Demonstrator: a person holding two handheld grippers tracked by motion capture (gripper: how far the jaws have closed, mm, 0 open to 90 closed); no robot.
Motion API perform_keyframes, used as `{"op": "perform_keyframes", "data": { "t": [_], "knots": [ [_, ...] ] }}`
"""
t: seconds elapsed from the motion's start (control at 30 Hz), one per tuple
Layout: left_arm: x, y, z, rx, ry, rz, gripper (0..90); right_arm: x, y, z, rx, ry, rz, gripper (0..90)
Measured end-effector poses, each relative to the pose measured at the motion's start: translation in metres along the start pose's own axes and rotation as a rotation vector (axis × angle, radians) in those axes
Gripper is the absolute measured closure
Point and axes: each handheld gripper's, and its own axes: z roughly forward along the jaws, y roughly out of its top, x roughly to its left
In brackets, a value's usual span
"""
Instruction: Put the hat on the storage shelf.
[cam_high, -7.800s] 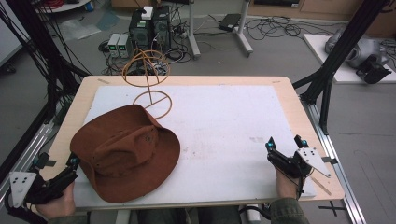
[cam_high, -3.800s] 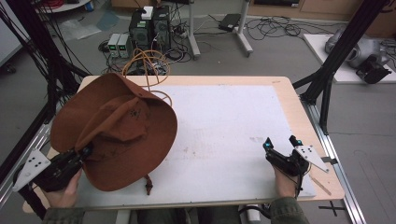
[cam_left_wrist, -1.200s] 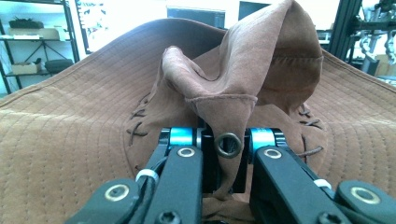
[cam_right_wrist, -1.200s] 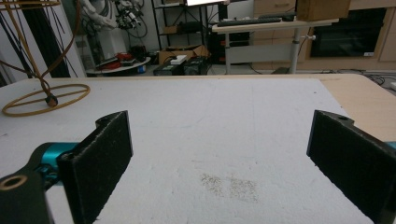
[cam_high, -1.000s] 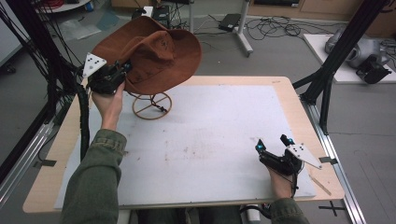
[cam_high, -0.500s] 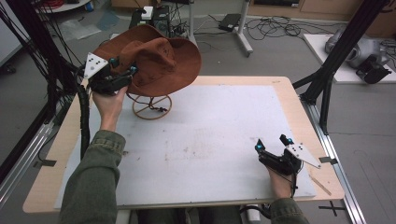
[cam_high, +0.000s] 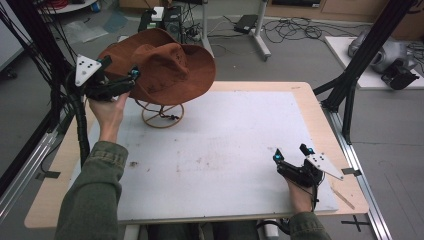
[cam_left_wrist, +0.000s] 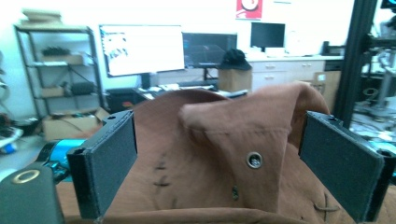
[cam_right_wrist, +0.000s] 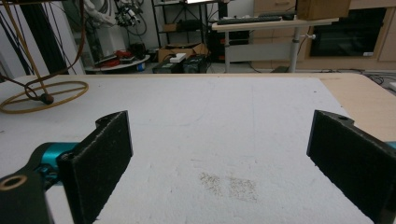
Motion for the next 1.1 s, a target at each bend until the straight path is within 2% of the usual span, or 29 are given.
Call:
{"op": "perform_keyframes", "data": {
  "t": [0.2,0.23,0.27,0.3,0.33,0.37,0.43,0.47,0.5,0.53,0.57,0.63,0.67,0.77,0.83,0.87,0.9,0.93,1.1],
  "knots": [
    [0.012,0.014,-0.029,-0.046,0.065,0.0,11.9,0.0,0.001,0.0,-0.006,-0.01,0.001,6.0],
    [0.015,0.017,-0.042,-0.069,0.099,-0.005,11.9,-0.001,0.002,-0.001,-0.015,-0.019,0.0,6.0],
    [0.015,0.017,-0.042,-0.069,0.099,-0.005,11.9,-0.001,0.002,-0.001,-0.015,-0.019,0.0,6.0],
    [0.016,0.017,-0.056,-0.073,0.133,-0.011,11.9,-0.001,0.003,-0.002,-0.022,-0.026,0.006,6.0],
    [0.016,0.017,-0.056,-0.073,0.133,-0.011,11.8,-0.001,0.003,-0.002,-0.022,-0.026,0.006,6.0],
    [0.016,0.014,-0.065,-0.076,0.141,-0.023,11.8,-0.001,0.003,-0.003,-0.026,-0.03,0.006,6.0],
    [0.012,0.003,-0.085,-0.087,0.197,-0.019,11.9,-0.002,0.005,-0.004,-0.04,-0.04,0.014,6.0],
    [0.012,0.003,-0.085,-0.087,0.197,-0.019,11.9,-0.002,0.005,-0.004,-0.044,-0.043,0.017,6.0],
    [0.009,-0.009,-0.1,-0.09,0.231,-0.037,11.8,-0.002,0.005,-0.005,-0.045,-0.047,0.017,6.0],
    [0.009,-0.009,-0.1,-0.09,0.231,-0.037,11.8,-0.003,0.005,-0.005,-0.047,-0.049,0.013,6.0],
    [0.006,-0.021,-0.115,-0.093,0.272,-0.051,11.8,-0.003,0.006,-0.005,-0.053,-0.051,0.016,6.0],
    [0.005,-0.035,-0.13,-0.08,0.311,-0.064,11.8,-0.002,0.006,-0.006,-0.06,-0.059,0.024,6.0],
    [0.005,-0.035,-0.13,-0.08,0.311,-0.064,11.8,-0.002,0.007,-0.006,-0.066,-0.061,0.02,6.0],
    [0.003,-0.058,-0.153,-0.049,0.349,-0.088,11.8,-0.001,0.007,-0.007,-0.07,-0.067,0.02,6.0],
    [0.001,-0.072,-0.165,-0.038,0.359,-0.101,12.0,0.0,0.007,-0.007,-0.08,-0.075,0.014,5.9],
    [0.0,-0.077,-0.17,-0.03,0.365,-0.094,12.0,0.0,0.007,-0.007,-0.083,-0.08,0.01,5.9],
    [-0.003,-0.088,-0.18,-0.014,0.375,-0.083,12.1,0.001,0.007,-0.008,-0.087,-0.085,0.005,6.0],
    [-0.003,-0.088,-0.18,-0.014,0.375,-0.083,12.1,0.002,0.007,-0.008,-0.087,-0.09,0.005,5.9],
    [-0.014,-0.115,-0.197,0.003,0.41,-0.075,12.1,0.003,0.006,-0.01,-0.106,-0.123,-0.006,6.0]
  ]
}}
